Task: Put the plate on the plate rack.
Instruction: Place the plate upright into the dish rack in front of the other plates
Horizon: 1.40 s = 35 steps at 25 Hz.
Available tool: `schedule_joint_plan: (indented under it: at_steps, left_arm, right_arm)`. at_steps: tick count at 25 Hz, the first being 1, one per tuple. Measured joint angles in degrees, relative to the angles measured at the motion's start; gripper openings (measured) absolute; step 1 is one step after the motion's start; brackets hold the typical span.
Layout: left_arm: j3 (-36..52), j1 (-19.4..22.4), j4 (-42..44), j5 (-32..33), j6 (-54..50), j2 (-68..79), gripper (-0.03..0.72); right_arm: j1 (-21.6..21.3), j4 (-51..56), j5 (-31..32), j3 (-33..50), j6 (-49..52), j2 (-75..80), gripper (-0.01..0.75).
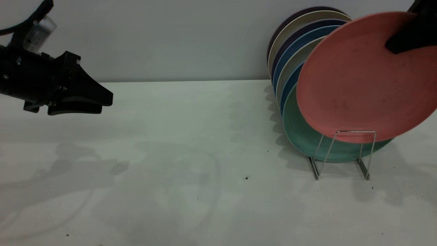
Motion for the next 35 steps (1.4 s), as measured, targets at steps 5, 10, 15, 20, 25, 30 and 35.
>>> schedule_joint_plan:
  at_steps: [5,10,15,20,25,30,35]
  left_arm:
    - [0.0,0.0,0.0,-0.12,0.11,0.0,0.337]
    - [0.0,0.0,0.0,-0.13,0.13,0.0,0.337]
    - [0.0,0.0,0.0,-0.79,-0.11,0.0,0.337]
    - [-0.53,0.19,7.29,-6.14,-6.68,-0.75,0.337]
    - [-4.33,1.19,31.38,-6.44,-28.77,-4.56,0.337]
    - [-9.47,1.19,62.56,1.51,-57.49,-10.03,0.337]
    - [-10.64,1.21,84.02,7.96,-74.27,-18.15,0.337]
  right_arm:
    - [0.0,0.39,1.43,-0.06,0.0,0.24,0.115]
    - [0.02,2.14,5.54,-0.12,0.0,0.24,0.274]
    - [0.02,3.91,8.38,-0.12,2.12,0.24,0.406]
    - [0.02,5.35,10.51,-0.12,21.69,-0.35,0.417]
    - [0.02,2.26,12.58,-0.29,58.04,-1.24,0.417]
    - [0.02,-6.31,19.08,-0.29,76.24,-1.67,0.417]
    - [0.02,-19.26,20.66,-0.29,87.11,-5.14,0.417]
